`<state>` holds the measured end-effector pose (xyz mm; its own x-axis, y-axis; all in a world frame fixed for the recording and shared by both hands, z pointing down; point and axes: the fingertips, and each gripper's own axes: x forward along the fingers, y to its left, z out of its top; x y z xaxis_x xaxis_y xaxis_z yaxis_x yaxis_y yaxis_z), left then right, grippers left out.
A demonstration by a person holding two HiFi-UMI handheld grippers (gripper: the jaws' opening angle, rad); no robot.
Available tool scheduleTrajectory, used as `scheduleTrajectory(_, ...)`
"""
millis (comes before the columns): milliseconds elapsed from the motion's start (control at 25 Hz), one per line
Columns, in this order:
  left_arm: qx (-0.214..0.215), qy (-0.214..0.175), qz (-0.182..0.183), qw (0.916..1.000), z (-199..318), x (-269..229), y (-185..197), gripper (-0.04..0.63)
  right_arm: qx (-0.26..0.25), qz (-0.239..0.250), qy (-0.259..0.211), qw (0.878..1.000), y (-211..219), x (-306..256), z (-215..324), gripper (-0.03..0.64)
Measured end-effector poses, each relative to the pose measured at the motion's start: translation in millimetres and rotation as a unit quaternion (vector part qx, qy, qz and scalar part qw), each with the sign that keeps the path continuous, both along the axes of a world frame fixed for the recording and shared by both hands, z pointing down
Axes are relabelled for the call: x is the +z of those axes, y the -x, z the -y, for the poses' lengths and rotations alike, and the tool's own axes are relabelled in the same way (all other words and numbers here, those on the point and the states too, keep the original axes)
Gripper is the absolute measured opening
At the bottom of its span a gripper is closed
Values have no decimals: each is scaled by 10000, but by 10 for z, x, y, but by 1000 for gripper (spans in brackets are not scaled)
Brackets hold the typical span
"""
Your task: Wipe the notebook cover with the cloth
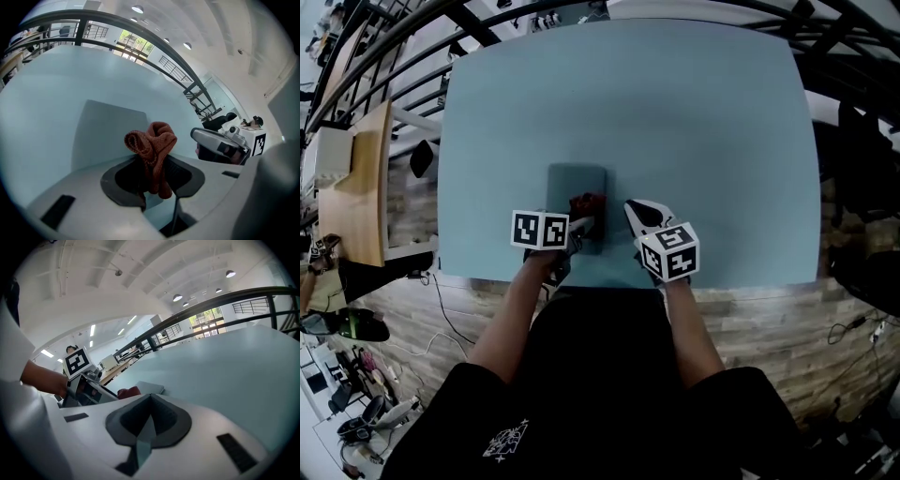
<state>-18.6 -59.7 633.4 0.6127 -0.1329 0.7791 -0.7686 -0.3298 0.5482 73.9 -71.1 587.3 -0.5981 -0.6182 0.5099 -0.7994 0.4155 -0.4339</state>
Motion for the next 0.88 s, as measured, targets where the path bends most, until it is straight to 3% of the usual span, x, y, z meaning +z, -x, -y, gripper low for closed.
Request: scheduleTrajectory(880, -988, -115, 443, 9941, 148, -10, 1111, 135, -1026, 10, 114, 9947, 812, 65, 92, 2)
